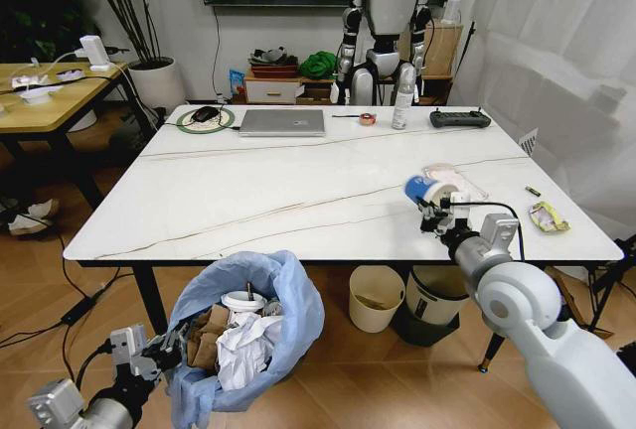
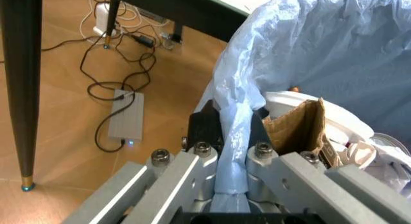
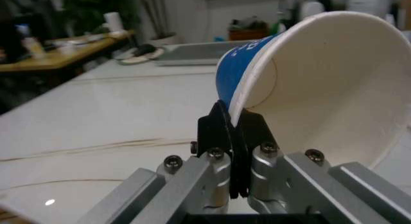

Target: Pick up the trash bin and place the trash from the table into it.

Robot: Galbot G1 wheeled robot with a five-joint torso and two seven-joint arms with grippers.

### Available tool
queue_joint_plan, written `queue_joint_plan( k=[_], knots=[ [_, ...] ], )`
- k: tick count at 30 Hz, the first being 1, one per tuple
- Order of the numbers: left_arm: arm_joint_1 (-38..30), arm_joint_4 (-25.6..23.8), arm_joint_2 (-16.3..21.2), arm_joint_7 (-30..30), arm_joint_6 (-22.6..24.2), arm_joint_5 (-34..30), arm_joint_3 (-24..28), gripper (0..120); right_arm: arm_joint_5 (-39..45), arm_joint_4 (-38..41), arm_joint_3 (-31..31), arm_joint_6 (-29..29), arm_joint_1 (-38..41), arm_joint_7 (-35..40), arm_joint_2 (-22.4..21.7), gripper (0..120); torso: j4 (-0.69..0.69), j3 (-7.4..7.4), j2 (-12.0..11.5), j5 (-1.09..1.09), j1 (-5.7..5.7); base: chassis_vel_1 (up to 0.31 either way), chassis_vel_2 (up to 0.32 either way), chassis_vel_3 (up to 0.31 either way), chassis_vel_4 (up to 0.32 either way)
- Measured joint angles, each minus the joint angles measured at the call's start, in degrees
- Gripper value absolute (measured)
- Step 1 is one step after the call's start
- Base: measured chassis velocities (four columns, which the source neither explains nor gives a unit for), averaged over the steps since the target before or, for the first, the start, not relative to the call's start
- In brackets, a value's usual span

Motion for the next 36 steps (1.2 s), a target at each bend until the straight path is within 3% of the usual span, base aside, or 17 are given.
queue_joint_plan(
  k=[8,13,20,27,36],
  knots=[
    [0.81,-0.25,-0.21,-0.02,-0.04,0.15,-0.15,0,4.04,6.32,-9.56,5.95,1.02,-10.05,-2.55,0,-0.01,0.00,0.00,0.01,-0.01,0.000,0.000,0.000,0.000],
    [1.57,-0.62,-0.28,-0.02,-0.02,0.02,-0.40,0,2.89,4.51,-21.53,10.46,4.26,-16.48,-0.93,0,0.01,0.00,0.00,0.02,-0.01,0.000,0.000,0.000,0.000],
    [1.85,-0.73,-0.58,-0.14,0.17,-0.16,-0.47,0,-1.58,1.39,-33.36,16.25,6.99,-20.87,-0.07,0,0.00,0.00,0.00,0.02,-0.01,0.000,0.000,0.000,0.000],
    [1.70,-0.74,-0.76,-0.37,0.30,-0.35,-0.37,0,-3.64,-1.45,-37.51,17.50,7.87,-20.90,0.99,0,0.00,0.00,0.00,0.02,0.00,0.000,0.000,0.000,0.000],
    [1.54,-0.78,-0.96,-0.58,0.41,-0.53,-0.27,0,-6.22,-3.97,-38.13,18.18,7.04,-20.37,2.07,0,0.00,0.00,0.00,0.02,0.00,0.000,0.000,0.000,0.000]
  ],
)
